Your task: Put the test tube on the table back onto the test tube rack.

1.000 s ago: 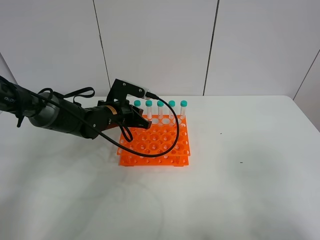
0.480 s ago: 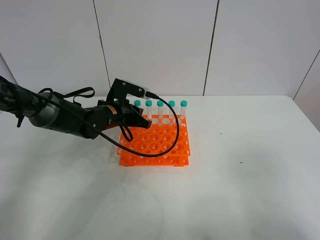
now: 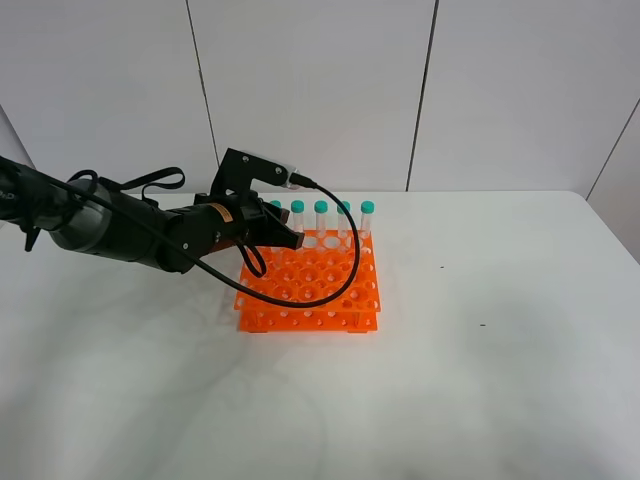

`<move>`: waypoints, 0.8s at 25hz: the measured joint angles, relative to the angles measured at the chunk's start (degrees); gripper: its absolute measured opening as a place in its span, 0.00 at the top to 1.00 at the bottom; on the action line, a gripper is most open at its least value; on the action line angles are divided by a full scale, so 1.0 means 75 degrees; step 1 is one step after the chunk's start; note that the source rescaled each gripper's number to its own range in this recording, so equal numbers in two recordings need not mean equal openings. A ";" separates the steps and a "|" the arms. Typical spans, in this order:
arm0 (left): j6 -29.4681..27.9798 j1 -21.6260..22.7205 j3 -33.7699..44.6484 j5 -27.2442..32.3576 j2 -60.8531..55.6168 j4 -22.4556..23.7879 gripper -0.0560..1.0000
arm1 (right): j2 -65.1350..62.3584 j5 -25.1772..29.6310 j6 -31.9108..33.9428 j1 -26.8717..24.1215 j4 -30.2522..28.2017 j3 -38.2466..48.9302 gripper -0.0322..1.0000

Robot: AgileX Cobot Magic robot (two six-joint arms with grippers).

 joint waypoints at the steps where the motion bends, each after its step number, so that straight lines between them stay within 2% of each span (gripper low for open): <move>1: 0.0000 0.0000 0.0000 0.0051 -0.0064 0.0000 0.68 | 0.0000 0.0000 0.0000 0.0000 0.0000 0.0000 0.02; 4: 0.0000 0.0000 0.0007 0.0265 -0.0366 0.0009 0.58 | 0.0000 0.0000 0.0000 0.0000 0.0000 0.0000 0.02; 11: 0.0000 0.0000 0.0006 0.0978 -0.2068 0.0048 0.50 | 0.0000 0.0000 0.0000 0.0000 0.0000 0.0000 0.02; 13: 0.0000 0.0000 0.0006 0.1492 -0.2655 0.0068 0.36 | 0.0000 0.0000 0.0000 0.0000 0.0000 0.0000 0.02; 14: -0.0009 0.0000 0.0006 0.1852 -0.2871 0.0077 0.27 | 0.0000 0.0000 0.0000 0.0000 0.0000 0.0000 0.02; 16: -0.0062 0.0000 -0.0015 0.2730 -0.3310 0.0077 0.17 | 0.0000 0.0000 0.0000 0.0000 0.0000 0.0000 0.02; 20: -0.0204 0.0107 -0.0775 0.4995 -0.3508 0.0077 0.11 | 0.0000 0.0000 0.0000 0.0000 0.0000 0.0000 0.02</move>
